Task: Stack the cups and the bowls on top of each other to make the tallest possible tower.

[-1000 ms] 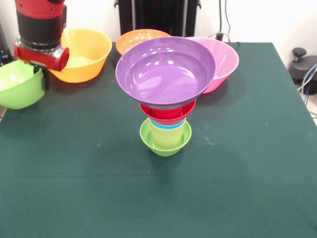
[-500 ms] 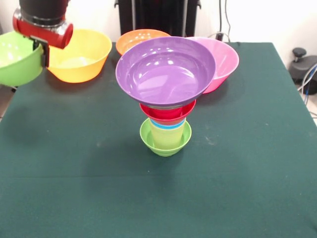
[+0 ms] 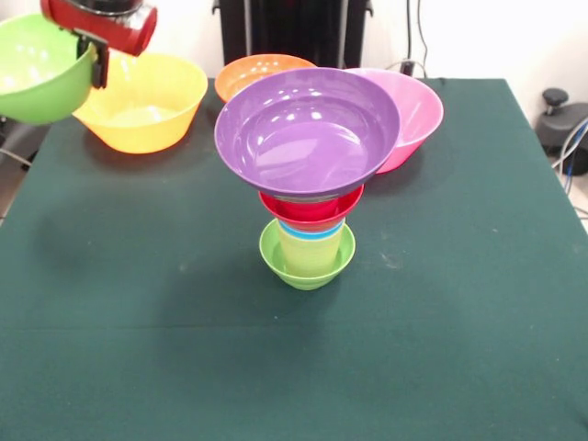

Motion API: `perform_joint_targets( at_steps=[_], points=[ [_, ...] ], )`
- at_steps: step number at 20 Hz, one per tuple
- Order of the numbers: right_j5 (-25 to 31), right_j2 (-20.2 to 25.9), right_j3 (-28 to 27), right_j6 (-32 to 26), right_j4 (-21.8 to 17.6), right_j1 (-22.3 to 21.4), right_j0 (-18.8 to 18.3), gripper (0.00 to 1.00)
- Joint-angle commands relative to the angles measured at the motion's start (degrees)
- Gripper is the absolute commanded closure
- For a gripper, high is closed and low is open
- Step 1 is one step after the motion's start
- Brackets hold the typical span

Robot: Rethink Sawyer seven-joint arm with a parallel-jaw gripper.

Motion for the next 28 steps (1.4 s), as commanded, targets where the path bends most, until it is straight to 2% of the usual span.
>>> perform_joint_targets(
  at_steps=[1,12,20,28],
  points=[
    [13.01,1.54,-4.40,-17.62,1.63,-0.96,4.45,1.00],
    [23.05,2.72,-10.26,-18.55,2.20,-1.80,7.63,1.00],
    [26.45,3.68,-15.63,-18.19,1.76,-0.51,10.41,1.00],
    [26.84,3.30,-18.42,-15.33,2.98,1.12,12.99,1.00]
  ],
)
